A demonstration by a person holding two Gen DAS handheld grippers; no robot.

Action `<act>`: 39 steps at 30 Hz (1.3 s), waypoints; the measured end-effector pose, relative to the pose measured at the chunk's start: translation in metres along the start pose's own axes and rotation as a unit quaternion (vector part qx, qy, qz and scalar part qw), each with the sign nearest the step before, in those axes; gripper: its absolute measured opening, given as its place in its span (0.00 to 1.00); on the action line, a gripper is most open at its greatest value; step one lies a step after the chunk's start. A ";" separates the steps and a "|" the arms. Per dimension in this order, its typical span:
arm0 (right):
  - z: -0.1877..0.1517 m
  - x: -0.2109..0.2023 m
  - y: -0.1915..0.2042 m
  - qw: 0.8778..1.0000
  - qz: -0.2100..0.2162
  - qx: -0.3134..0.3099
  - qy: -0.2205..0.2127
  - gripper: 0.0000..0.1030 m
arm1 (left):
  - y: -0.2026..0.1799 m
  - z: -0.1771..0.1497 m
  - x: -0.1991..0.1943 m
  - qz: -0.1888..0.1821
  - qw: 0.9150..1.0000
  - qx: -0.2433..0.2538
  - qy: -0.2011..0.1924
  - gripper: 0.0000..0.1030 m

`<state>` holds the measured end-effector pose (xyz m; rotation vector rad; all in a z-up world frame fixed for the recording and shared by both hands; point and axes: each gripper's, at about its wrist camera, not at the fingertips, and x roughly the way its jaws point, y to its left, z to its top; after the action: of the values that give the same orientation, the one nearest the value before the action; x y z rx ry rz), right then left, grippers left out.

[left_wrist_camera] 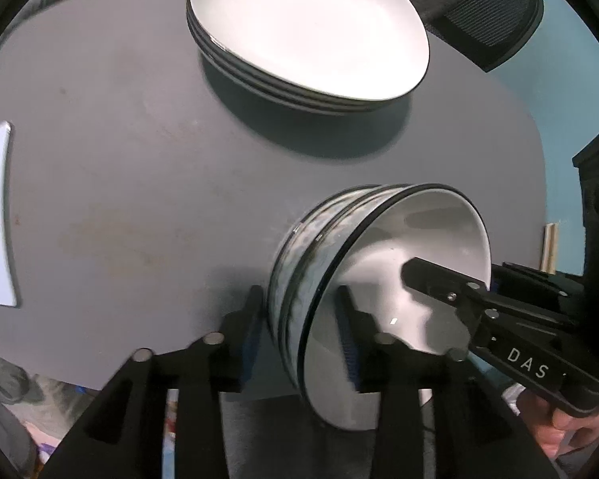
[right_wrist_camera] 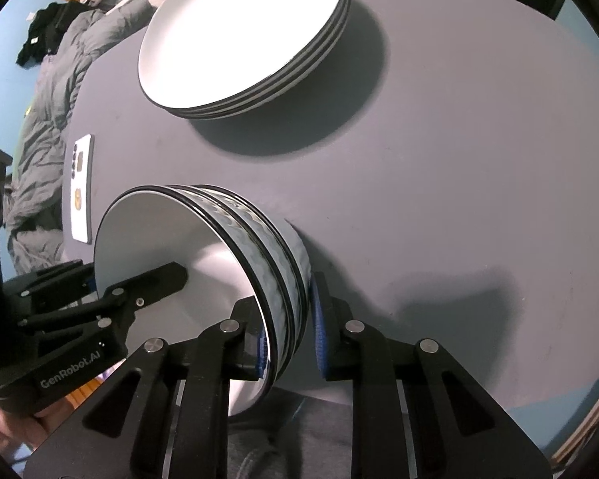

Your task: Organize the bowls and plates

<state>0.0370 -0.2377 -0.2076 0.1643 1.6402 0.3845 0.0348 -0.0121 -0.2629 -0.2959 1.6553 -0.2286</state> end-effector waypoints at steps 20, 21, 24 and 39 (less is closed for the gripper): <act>0.001 -0.003 -0.002 1.000 0.019 0.017 -0.005 0.18 | -0.003 0.003 -0.009 0.029 0.999 0.018 -0.008 0.23; 0.001 -0.004 -0.001 1.000 0.019 0.017 -0.004 0.18 | -0.003 0.003 -0.010 0.028 0.999 0.017 -0.009 0.23; 0.002 -0.007 0.000 1.000 0.020 0.019 -0.006 0.18 | -0.001 0.004 -0.015 0.025 1.000 0.014 -0.010 0.23; 0.029 -0.051 0.021 0.999 0.015 0.014 -0.043 0.18 | 0.000 0.030 -0.075 0.023 0.998 0.030 -0.047 0.23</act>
<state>0.0691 -0.2305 -0.1540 0.2248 1.5606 0.3729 0.0710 0.0129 -0.1955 -0.2202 1.5572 -0.2257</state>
